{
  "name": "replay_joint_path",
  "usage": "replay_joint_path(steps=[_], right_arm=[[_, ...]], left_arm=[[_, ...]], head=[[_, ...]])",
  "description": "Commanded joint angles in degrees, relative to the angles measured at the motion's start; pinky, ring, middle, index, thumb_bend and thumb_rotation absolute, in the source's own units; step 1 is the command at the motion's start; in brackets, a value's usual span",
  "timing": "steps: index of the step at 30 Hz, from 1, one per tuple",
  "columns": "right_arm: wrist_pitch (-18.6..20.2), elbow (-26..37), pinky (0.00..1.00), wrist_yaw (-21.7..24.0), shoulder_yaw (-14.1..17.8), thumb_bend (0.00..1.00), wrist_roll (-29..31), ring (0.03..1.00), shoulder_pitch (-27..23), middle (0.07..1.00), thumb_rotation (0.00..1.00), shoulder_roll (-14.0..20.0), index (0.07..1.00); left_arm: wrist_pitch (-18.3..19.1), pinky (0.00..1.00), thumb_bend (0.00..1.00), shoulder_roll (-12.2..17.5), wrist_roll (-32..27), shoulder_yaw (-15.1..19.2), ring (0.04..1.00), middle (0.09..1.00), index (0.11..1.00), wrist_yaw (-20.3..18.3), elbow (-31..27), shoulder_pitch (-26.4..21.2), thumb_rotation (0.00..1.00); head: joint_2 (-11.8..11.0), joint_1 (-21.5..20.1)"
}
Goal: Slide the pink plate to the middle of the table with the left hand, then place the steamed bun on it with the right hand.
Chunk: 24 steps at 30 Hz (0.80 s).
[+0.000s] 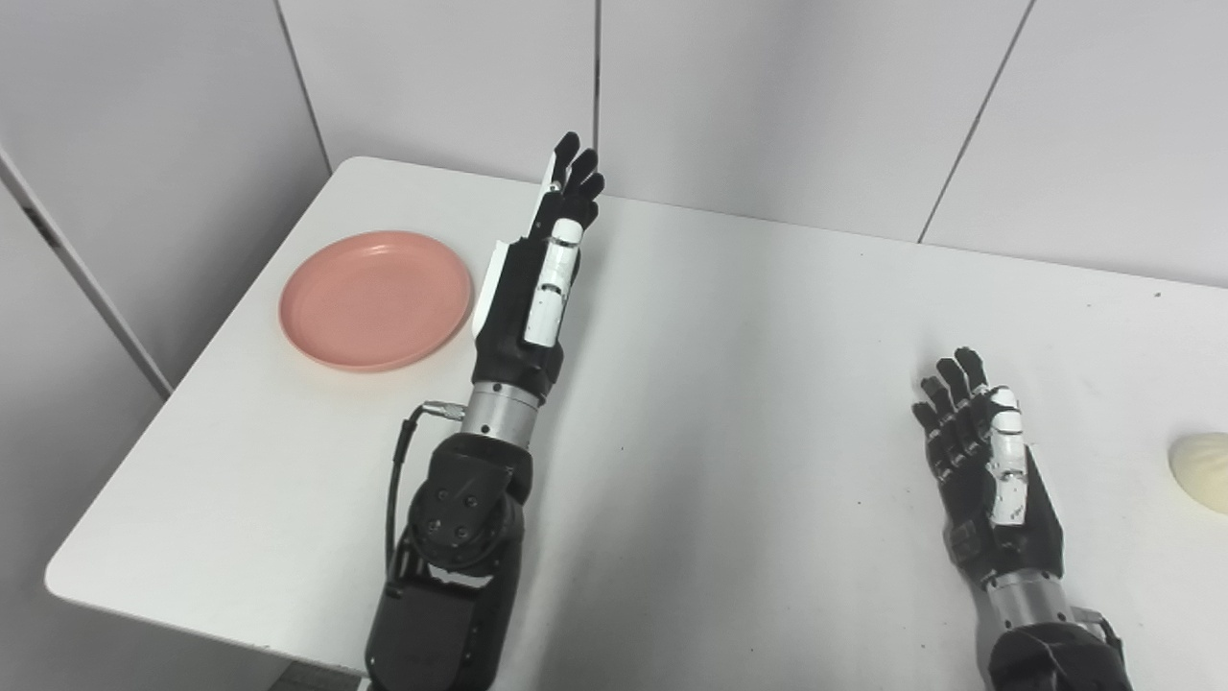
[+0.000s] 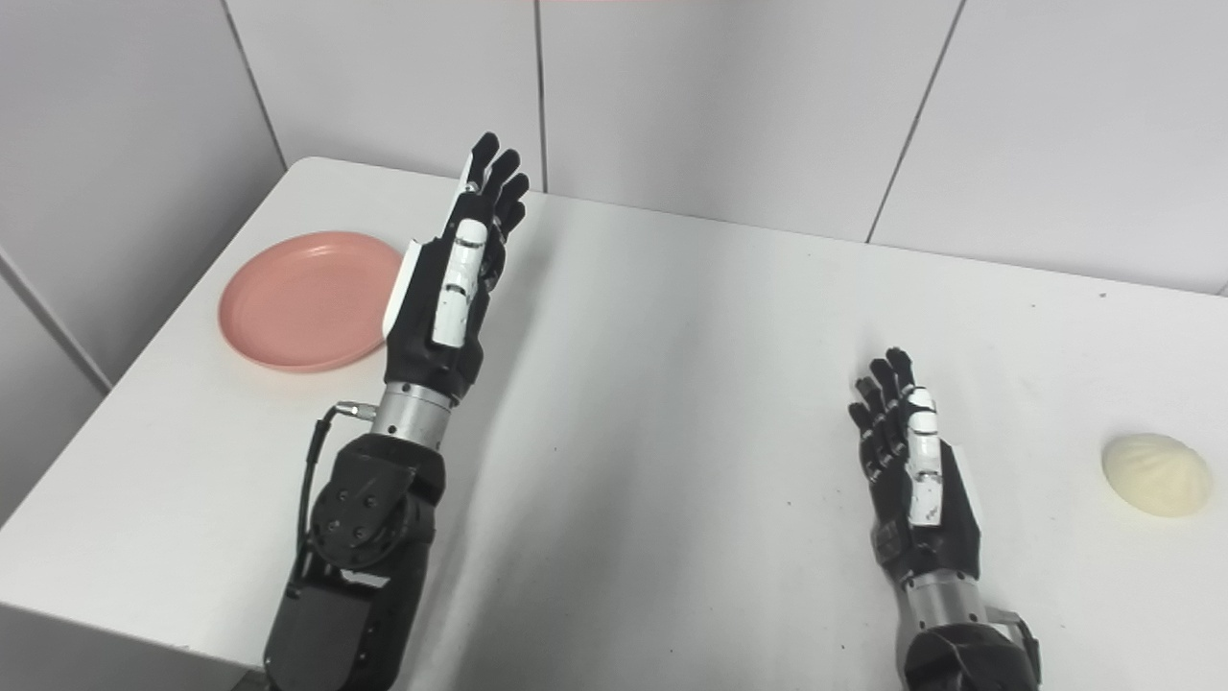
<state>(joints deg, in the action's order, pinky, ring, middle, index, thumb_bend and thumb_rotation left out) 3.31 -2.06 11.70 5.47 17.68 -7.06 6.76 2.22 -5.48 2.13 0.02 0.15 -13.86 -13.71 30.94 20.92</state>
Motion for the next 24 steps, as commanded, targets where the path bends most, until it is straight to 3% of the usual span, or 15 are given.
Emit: replay_joint_path(steps=[1,13,24], right_arm=[[0.84,-2.69,1.0,0.43,0.84,0.14,0.52,1.0,1.47,1.0,1.0,1.35,1.0],[1.99,-1.89,1.0,0.53,1.34,0.11,1.69,1.0,1.41,1.0,1.0,1.7,1.0],[2.79,-0.71,1.0,0.33,1.42,0.09,2.15,1.0,1.6,1.0,1.0,1.87,1.0]], left_arm=[[0.05,1.0,0.51,0.54,-0.72,1.0,0.97,0.984,0.999,1.13,-2.56,-2.44,1.0],[-1.18,0.98,0.45,3.33,-2.15,8.67,0.958,0.971,0.986,5.42,-2.71,-4.03,1.0],[-1.64,1.0,0.49,7.58,-5.13,16.22,0.977,0.985,1.0,8.52,-2.72,-4.71,1.0]], head=[[0.0,0.52],[0.13,2.81],[0.32,3.36]])
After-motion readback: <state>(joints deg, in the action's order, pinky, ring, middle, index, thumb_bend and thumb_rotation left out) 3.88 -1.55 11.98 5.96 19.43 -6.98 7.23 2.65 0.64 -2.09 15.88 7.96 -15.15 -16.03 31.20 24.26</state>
